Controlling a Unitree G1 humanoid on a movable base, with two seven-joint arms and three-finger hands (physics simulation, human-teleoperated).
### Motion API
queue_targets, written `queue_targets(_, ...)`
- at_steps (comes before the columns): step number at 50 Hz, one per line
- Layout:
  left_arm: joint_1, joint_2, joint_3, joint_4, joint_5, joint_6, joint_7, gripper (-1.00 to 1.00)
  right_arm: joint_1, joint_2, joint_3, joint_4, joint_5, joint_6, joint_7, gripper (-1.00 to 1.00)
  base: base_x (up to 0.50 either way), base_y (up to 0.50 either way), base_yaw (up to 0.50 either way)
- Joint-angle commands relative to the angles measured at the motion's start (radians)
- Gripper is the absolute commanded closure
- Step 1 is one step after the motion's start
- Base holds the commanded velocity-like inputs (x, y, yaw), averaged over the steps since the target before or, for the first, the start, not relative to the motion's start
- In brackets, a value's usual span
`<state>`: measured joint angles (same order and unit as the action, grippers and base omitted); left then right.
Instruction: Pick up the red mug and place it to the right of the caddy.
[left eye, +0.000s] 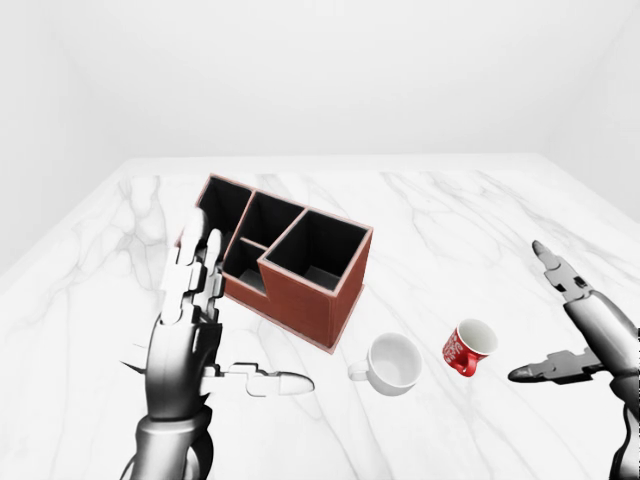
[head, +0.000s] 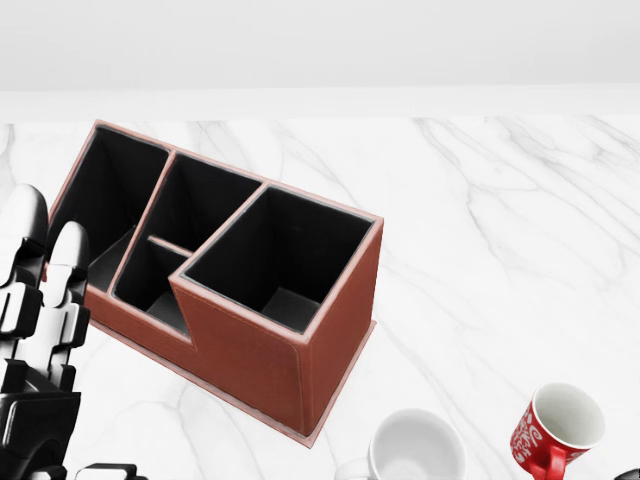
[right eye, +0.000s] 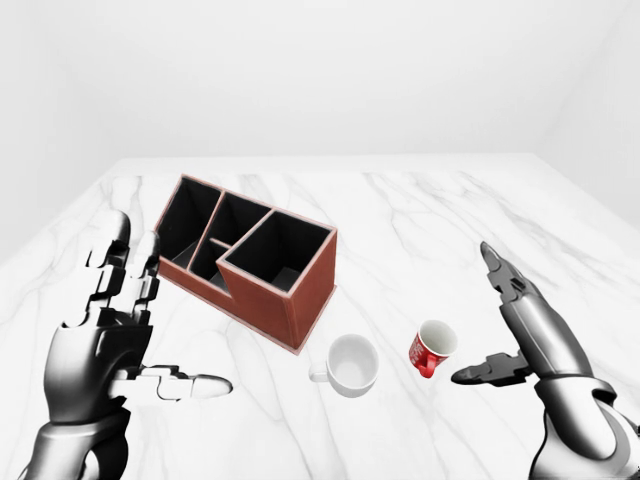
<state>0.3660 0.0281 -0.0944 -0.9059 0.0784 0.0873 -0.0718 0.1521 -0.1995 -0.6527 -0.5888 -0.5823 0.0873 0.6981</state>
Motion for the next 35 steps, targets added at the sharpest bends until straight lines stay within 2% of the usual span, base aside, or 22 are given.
queue_targets(1, 0.0, 0.0, 0.001, 0.006, -0.001, 0.0, 0.0, -1.0, -0.025, -0.031, 0.029, 0.079, -0.02, 0.0, 0.0, -0.96, 0.0, 0.0, 0.0)
queue_targets(19, -0.008, 0.004, -0.007, 0.015, 0.003, 0.0, 0.004, -1.0, -0.147, -0.143, 0.119, 0.253, -0.043, 0.0, 0.0, -0.95, 0.0, 0.0, 0.0)
queue_targets(35, -0.002, 0.002, -0.004, 0.009, 0.004, 0.0, 0.003, -1.0, -0.115, -0.156, 0.115, 0.359, 0.001, 0.0, 0.0, -0.96, 0.0, 0.0, 0.0)
